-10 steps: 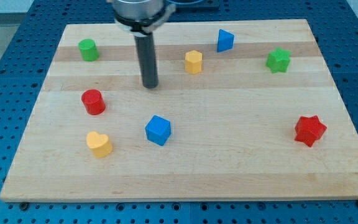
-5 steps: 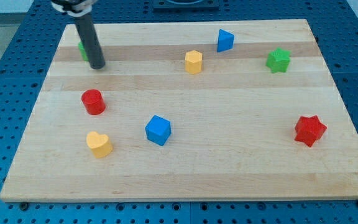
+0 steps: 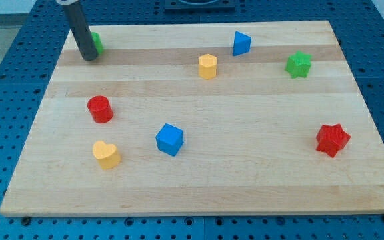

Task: Push the green circle towards the top left corner of the board

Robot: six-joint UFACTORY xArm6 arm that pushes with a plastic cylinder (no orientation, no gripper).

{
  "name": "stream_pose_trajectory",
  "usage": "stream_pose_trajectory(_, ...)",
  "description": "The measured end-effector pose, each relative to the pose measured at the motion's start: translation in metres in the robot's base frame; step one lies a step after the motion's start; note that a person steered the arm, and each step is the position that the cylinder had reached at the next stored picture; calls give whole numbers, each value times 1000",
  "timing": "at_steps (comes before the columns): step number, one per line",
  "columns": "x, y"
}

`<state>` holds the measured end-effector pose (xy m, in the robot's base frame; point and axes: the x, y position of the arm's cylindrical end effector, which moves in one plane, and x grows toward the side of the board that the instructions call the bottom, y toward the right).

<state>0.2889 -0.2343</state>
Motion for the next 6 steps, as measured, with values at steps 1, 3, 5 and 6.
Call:
stream_pose_trajectory(1,-7,-3)
stream_pose_trajectory(3,-26,-3)
stream_pose_trajectory(5,55,-3)
stream_pose_trajectory(6,67,-1)
